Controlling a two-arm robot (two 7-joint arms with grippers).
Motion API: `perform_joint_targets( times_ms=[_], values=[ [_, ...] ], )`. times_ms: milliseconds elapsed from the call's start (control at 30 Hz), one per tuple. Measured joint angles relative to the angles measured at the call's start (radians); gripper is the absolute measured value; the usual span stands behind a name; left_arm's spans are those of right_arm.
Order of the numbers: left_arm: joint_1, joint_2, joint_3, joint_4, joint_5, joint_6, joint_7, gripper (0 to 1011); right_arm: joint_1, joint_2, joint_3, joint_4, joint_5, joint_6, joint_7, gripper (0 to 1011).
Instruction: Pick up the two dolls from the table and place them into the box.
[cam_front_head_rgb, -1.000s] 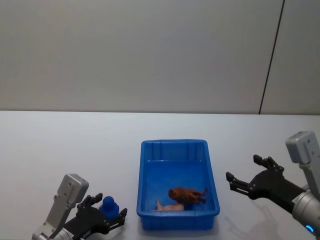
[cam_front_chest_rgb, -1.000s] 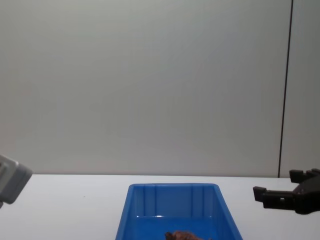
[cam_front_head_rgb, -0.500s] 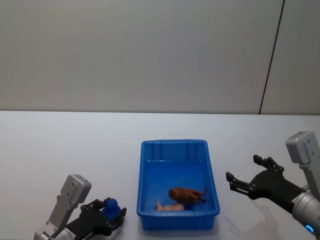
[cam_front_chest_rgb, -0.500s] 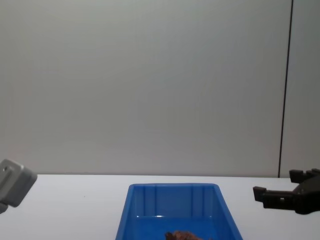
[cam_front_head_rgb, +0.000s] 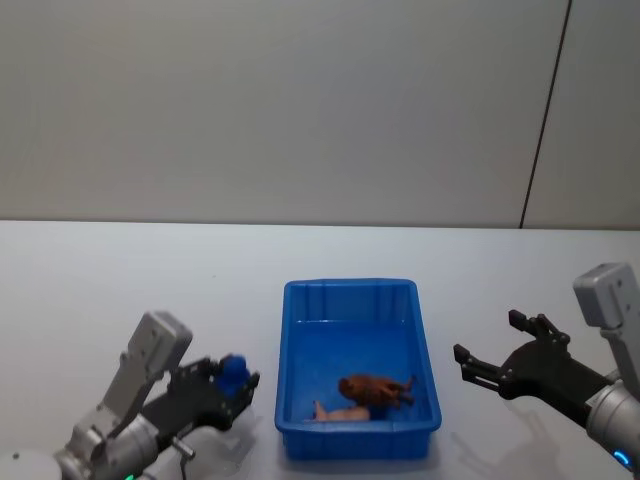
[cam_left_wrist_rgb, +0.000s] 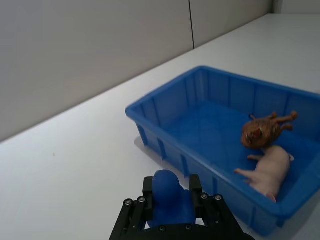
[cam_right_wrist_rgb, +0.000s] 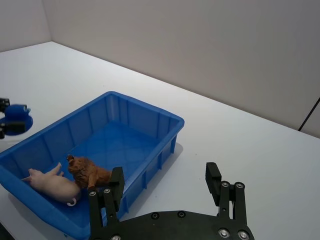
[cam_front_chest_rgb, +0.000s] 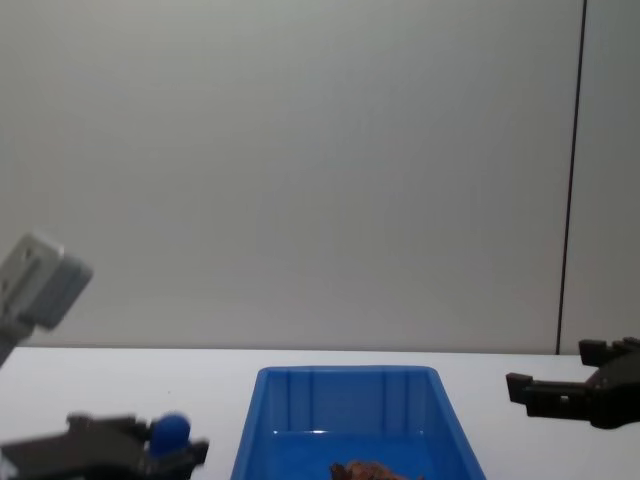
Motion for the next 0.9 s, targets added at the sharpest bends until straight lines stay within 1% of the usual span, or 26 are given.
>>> perform_joint_targets(
  times_ms=[133,267,300,400,467,500,533,567,600,667,700,733,800,833,900],
  values=[
    [-0.021,-0.001,-0.007,-0.035,0.032,0.011,-0.006,403,0.0,0.0,0.0,0.0,0.0,0.0,0.0,1001],
    [-0.05,-0.011,-0.009,-0.059,0.062,0.02,-0.02,380,0.0,0.0,0.0,0.0,0.0,0.0,0.0,1001],
    [-0.064,-0.019,-0.008,-0.064,0.076,0.022,-0.028,368,0.0,0.0,0.0,0.0,0.0,0.0,0.0,1001],
    [-0.084,-0.033,-0.004,-0.066,0.092,0.023,-0.041,352,0.0,0.0,0.0,0.0,0.0,0.0,0.0,1001],
    [-0.102,-0.048,0.002,-0.065,0.104,0.022,-0.055,339,0.0,0.0,0.0,0.0,0.0,0.0,0.0,1001],
    [-0.117,-0.061,0.008,-0.06,0.113,0.02,-0.065,339,0.0,0.0,0.0,0.0,0.0,0.0,0.0,1001],
    [-0.124,-0.067,0.01,-0.056,0.118,0.017,-0.069,365,0.0,0.0,0.0,0.0,0.0,0.0,0.0,1001],
    [-0.124,-0.067,0.01,-0.056,0.118,0.017,-0.069,415,0.0,0.0,0.0,0.0,0.0,0.0,0.0,1001],
    [-0.144,-0.087,0.02,-0.044,0.126,0.01,-0.085,458,0.0,0.0,0.0,0.0,0.0,0.0,0.0,1001],
    [-0.156,-0.1,0.026,-0.034,0.13,0.005,-0.094,515,0.0,0.0,0.0,0.0,0.0,0.0,0.0,1001],
    [-0.162,-0.105,0.028,-0.03,0.132,0.002,-0.098,565,0.0,0.0,0.0,0.0,0.0,0.0,0.0,1001],
    [-0.172,-0.117,0.034,-0.02,0.135,-0.006,-0.107,576,0.0,0.0,0.0,0.0,0.0,0.0,0.0,1001],
    [-0.183,-0.128,0.039,-0.01,0.136,-0.013,-0.114,646,0.0,0.0,0.0,0.0,0.0,0.0,0.0,1001],
    [-0.188,-0.134,0.042,-0.004,0.137,-0.016,-0.117,664,0.0,0.0,0.0,0.0,0.0,0.0,0.0,1001],
    [-0.2,-0.148,0.049,0.008,0.137,-0.028,-0.127,747,0.0,0.0,0.0,0.0,0.0,0.0,0.0,1001]
  ],
)
